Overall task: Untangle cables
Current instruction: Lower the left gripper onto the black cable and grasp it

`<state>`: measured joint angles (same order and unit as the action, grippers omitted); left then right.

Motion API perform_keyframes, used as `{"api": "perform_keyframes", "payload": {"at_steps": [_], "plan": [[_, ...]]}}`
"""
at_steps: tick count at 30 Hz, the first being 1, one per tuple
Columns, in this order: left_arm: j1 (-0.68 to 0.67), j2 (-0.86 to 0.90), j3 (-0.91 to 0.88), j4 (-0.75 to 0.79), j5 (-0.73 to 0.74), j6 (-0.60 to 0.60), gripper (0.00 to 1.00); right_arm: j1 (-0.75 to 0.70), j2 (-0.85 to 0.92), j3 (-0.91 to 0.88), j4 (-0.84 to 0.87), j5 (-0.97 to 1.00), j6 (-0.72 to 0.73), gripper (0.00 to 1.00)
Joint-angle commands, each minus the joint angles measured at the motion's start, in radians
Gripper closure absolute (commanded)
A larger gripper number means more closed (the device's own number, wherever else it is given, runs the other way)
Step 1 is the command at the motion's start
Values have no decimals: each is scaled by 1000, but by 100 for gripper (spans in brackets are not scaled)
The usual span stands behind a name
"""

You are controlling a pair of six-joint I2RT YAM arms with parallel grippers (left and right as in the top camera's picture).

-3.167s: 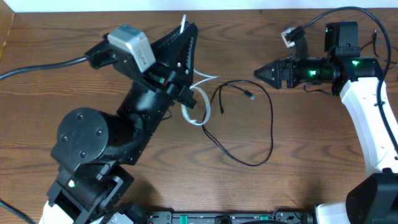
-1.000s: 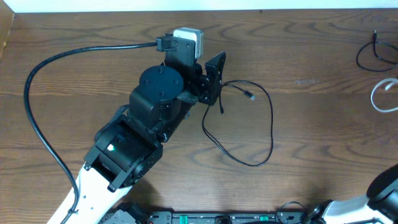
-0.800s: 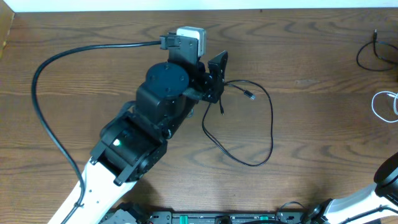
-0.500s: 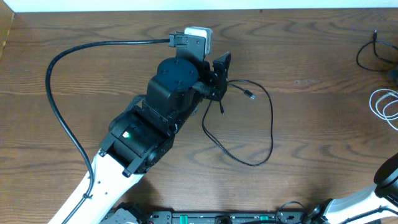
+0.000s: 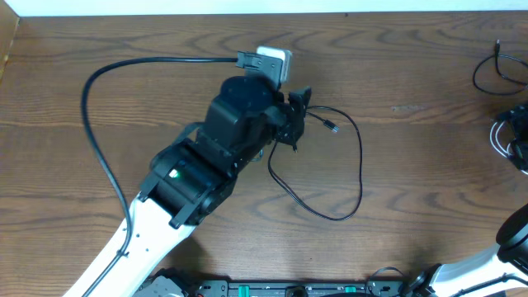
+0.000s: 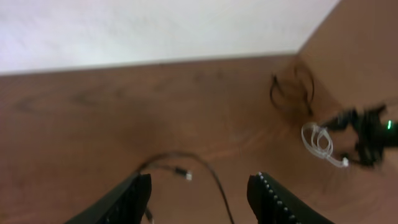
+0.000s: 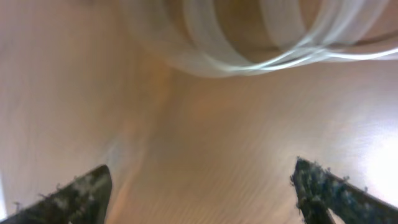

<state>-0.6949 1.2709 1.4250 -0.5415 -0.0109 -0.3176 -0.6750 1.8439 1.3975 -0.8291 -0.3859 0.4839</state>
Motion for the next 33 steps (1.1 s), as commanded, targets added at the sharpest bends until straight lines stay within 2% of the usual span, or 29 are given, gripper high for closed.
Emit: {"api": "perform_keyframes", "payload": {"at_steps": [1,7,8,10,12,15,20,25,29,33], "plan": [[3,70,0,-66,56,-8,45,67,-24,3,-7,-311,-258,14],[8,161,-1,-163,52,10,44,228,-24,2,-43,-276,-373,12],[16,178,-1,-173,53,13,38,287,-24,2,-47,-227,-373,12],[41,215,-1,-174,53,76,36,349,-24,2,-42,-177,-373,11],[90,281,-1,-145,94,200,33,417,-24,2,-34,-107,-332,10],[140,381,0,-74,218,346,31,438,-24,2,-32,-103,-320,9],[155,545,0,35,228,454,29,436,-24,2,-59,-102,-322,9],[155,684,0,140,189,459,28,436,-24,2,-76,-102,-330,8],[155,745,0,171,130,463,28,439,-24,2,-81,-96,-352,8],[155,791,0,178,130,480,30,440,-24,2,-80,-90,-352,7]]}}
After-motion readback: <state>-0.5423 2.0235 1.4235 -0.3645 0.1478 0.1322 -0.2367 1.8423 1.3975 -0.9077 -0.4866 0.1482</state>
